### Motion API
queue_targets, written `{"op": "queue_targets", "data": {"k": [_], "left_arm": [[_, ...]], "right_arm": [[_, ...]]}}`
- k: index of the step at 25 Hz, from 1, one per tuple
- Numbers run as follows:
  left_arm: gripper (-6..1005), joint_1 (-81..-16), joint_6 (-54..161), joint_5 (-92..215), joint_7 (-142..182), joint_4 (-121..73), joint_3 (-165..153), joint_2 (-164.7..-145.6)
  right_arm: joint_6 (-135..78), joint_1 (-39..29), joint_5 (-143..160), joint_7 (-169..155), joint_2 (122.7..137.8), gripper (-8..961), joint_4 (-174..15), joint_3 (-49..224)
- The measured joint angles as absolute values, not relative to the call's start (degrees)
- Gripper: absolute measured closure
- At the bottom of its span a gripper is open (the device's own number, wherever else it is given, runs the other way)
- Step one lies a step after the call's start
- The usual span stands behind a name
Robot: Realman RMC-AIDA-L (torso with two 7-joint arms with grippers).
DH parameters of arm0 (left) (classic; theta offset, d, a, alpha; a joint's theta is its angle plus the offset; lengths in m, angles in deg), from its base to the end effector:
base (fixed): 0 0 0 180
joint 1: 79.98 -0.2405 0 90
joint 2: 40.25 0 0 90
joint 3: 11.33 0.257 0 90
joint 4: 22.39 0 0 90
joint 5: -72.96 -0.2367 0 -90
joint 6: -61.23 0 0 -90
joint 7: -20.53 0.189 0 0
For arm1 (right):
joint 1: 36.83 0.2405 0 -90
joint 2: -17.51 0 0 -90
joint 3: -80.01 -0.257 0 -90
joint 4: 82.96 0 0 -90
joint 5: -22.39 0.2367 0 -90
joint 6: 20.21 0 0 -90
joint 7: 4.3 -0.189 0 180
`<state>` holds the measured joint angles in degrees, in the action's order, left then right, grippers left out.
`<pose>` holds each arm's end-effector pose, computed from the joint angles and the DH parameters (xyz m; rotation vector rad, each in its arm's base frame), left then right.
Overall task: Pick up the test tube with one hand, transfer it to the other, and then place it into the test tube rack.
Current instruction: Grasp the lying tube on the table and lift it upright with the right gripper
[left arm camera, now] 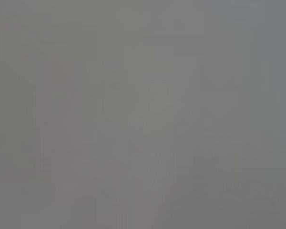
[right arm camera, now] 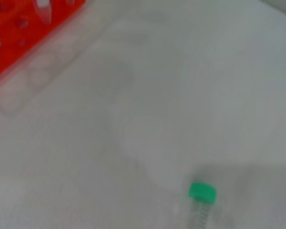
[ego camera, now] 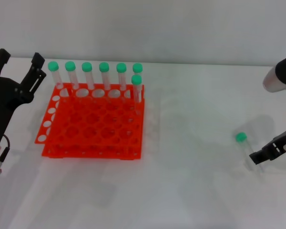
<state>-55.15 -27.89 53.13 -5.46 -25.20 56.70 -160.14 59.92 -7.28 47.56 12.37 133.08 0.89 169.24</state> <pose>-0.3050 0.3610 0.0074 -1.5768 -0.4164 -1.1015 0.2037 0.4035 -0.0236 -2.3092 0.9668 -0.4609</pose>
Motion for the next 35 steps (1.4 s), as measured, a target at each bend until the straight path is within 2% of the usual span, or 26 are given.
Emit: {"op": "queue_targets", "data": {"k": [13, 29, 34, 35], "left_arm": [[137, -55.34, -27.32, 53.02, -5.48, -25.14, 56.78, -160.14], [143, -56.31, -26.98, 52.39, -5.16, -25.11, 56.78, -160.04], [145, -56.54, -26.92, 52.39, -5.13, -25.12, 56.78, -160.04], [145, -56.56, -26.92, 52.39, -5.13, -25.12, 56.78, -160.04]], "right_arm": [[56.61, -6.61, 48.39, 10.66, 133.27, 155, -3.14, 172.42], [57.3, -2.77, 47.65, 6.48, 133.19, 250, -6.94, 177.54], [57.82, -1.08, 47.56, 5.98, 133.17, 497, -9.42, 177.28], [57.83, -0.75, 47.56, 5.91, 133.15, 520, -9.85, 177.19]]}}
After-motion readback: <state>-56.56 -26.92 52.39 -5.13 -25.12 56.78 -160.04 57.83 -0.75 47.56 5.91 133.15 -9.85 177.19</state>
